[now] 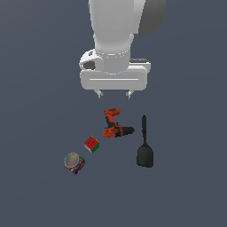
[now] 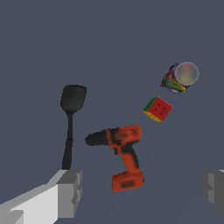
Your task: Pick up a designated object from a clutter of objects.
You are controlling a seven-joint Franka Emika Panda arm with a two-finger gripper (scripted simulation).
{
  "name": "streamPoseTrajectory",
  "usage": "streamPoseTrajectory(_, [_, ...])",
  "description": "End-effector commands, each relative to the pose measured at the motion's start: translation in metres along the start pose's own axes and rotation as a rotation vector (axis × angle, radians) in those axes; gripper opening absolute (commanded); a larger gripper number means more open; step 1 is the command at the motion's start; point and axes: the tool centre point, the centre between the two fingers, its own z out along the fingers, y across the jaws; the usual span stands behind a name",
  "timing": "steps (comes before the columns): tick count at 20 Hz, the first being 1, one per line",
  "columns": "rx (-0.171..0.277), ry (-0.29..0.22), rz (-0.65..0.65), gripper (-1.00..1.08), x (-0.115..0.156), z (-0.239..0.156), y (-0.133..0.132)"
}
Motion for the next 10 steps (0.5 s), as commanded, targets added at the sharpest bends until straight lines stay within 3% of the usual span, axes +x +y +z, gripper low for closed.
streamPoseTrajectory(1, [0.000, 0.000, 0.000, 0.68, 0.000, 0.000, 0.000])
streamPoseTrajectory(10, [-0.011, 0.004, 0.000, 0.68, 0.002, -0.004, 0.012])
